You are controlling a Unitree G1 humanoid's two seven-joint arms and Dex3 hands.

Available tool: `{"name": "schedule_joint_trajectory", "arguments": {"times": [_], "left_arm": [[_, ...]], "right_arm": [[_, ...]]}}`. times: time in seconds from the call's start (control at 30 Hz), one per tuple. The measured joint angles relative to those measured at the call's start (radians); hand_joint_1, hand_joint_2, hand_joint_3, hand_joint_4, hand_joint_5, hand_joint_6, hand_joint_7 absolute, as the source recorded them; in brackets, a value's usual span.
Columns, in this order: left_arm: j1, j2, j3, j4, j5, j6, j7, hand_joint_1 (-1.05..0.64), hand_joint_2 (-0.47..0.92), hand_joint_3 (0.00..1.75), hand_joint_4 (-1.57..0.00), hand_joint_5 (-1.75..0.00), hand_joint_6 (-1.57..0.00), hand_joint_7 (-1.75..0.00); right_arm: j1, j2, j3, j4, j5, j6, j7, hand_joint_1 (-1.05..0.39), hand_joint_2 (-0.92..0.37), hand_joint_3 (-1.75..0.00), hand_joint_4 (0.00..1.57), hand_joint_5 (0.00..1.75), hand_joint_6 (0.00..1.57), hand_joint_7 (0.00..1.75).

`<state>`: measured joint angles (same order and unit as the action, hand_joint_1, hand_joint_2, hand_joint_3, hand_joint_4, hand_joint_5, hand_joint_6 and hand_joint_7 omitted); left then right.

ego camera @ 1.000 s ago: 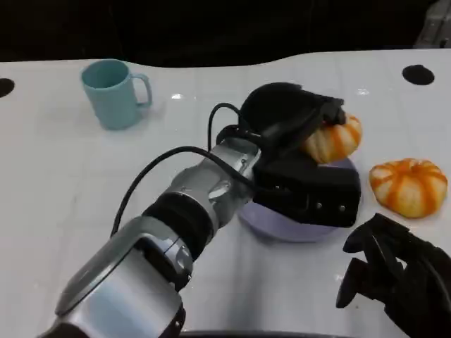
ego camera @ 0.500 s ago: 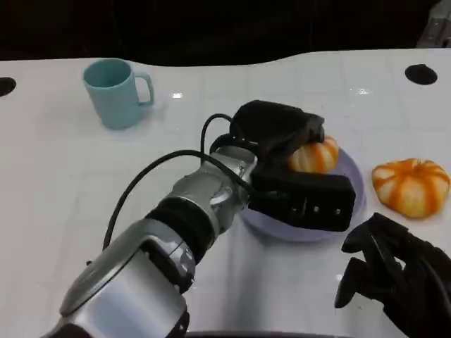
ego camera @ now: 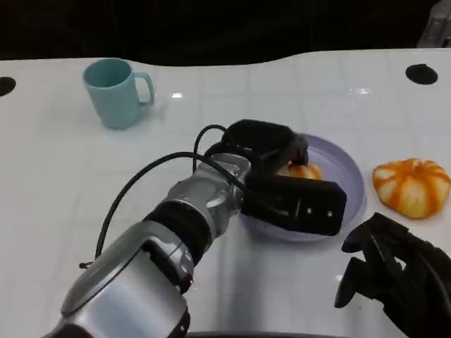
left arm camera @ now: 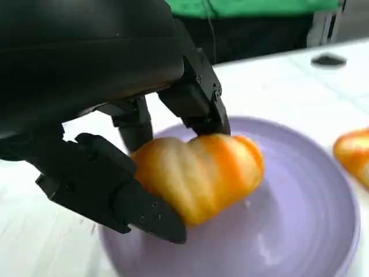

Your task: Grasp the bread from the table and place it into the plate.

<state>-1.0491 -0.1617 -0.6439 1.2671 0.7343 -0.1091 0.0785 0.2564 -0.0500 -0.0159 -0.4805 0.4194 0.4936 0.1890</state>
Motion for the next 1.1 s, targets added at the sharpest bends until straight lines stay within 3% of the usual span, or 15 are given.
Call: {"name": "schedule_joint_trajectory", "arguments": {"times": [0.27,0.43,0.67,0.97,1.1], "left_arm": [[-0.006,0.004,0.015,0.000,-0.013,0.011,-0.109,-0.95,0.92,0.58,-0.09,0.00,-0.16,0.00],[-0.012,0.012,0.056,-0.016,-0.067,0.008,-0.177,-0.97,0.92,0.59,-0.06,0.00,-0.12,0.00],[-0.023,0.033,0.127,-0.061,-0.145,-0.020,-0.238,-0.94,0.92,0.55,-0.09,-0.02,-0.16,-0.02],[0.000,0.108,0.275,-0.210,-0.328,-0.081,-0.362,-0.92,0.92,0.54,-0.18,-0.08,-0.20,-0.04],[0.078,0.127,0.364,-0.319,-0.464,-0.060,-0.481,-0.84,0.92,0.46,-0.31,-0.16,-0.32,-0.09]], "right_arm": [[-0.001,0.000,-0.002,0.001,0.000,0.000,0.002,-0.45,-0.92,-0.40,0.65,1.75,0.48,1.65],[-0.003,0.000,-0.006,0.003,0.001,0.000,0.003,-0.44,-0.92,-0.40,0.65,1.75,0.49,1.64],[-0.006,0.000,-0.010,0.004,0.004,0.015,0.000,-0.43,-0.92,-0.40,0.64,1.75,0.48,1.63],[-0.016,-0.001,-0.013,0.016,0.004,0.014,0.003,-0.43,-0.92,-0.41,0.64,1.75,0.48,1.64],[-0.018,0.000,-0.013,0.019,0.004,0.014,0.004,-0.43,-0.92,-0.41,0.64,1.75,0.48,1.64]]}}
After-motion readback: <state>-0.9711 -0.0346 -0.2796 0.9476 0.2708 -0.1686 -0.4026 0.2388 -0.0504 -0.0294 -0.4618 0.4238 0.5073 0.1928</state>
